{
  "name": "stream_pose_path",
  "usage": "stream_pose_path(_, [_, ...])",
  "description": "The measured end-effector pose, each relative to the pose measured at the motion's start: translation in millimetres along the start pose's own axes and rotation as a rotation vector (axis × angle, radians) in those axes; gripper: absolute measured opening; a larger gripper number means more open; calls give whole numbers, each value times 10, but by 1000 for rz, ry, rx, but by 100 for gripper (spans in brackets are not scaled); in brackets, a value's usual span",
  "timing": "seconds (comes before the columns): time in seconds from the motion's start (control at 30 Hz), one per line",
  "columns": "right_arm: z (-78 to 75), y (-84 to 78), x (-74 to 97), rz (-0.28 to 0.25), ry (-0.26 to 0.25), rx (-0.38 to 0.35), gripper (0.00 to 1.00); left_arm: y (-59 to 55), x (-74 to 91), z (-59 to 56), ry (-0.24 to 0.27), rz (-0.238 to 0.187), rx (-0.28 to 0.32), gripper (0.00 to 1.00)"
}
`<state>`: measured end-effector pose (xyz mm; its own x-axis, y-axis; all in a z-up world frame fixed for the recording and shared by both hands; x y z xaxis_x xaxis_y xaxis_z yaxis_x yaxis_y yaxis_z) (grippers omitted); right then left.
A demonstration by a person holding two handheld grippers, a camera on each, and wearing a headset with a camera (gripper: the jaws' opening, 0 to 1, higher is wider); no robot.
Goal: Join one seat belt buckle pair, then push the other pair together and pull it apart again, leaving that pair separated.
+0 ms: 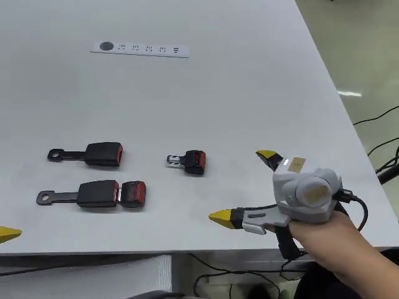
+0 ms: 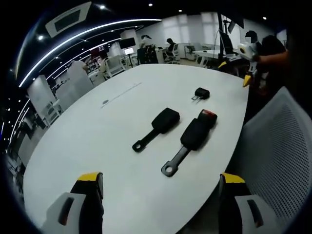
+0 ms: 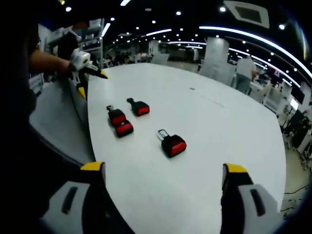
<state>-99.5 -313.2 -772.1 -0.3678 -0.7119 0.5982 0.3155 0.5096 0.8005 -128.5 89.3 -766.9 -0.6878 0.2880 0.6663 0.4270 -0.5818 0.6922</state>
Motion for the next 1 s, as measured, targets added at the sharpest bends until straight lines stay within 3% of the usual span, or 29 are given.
stream_pose_path(0.27, [44, 23, -5, -25, -11, -42, 100, 95, 14, 67, 66, -54, 36, 100])
stream_pose_path(0.4, [51, -8, -9, -20, -14, -47, 100, 179, 48, 115, 102, -102, 107, 100])
stream_pose_path(0.8, [29, 19, -63, 1, -7, -28, 100, 211, 112, 62, 110, -110, 88, 100])
stream_pose_path(0.9, [29, 60, -71, -5, 1, -29, 100, 99, 122, 130, 107, -104, 117, 100])
stream_pose_path(1.0, [4, 84, -58, -11, -6, -24, 100, 120, 161, 160, 118, -107, 112, 100])
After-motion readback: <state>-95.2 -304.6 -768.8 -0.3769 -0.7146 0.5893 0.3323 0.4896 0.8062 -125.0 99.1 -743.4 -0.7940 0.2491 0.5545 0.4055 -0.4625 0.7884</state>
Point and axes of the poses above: the centre of the closed fingertips' face, and the gripper's own axes: x roughly backward along the fingers, z roughly to its left, y roughly out of its top, the point moved 2 cm from there along x, roughly backward along the fingers, and after that the axes turned 10 degrees about y, right-handed, at the moved point
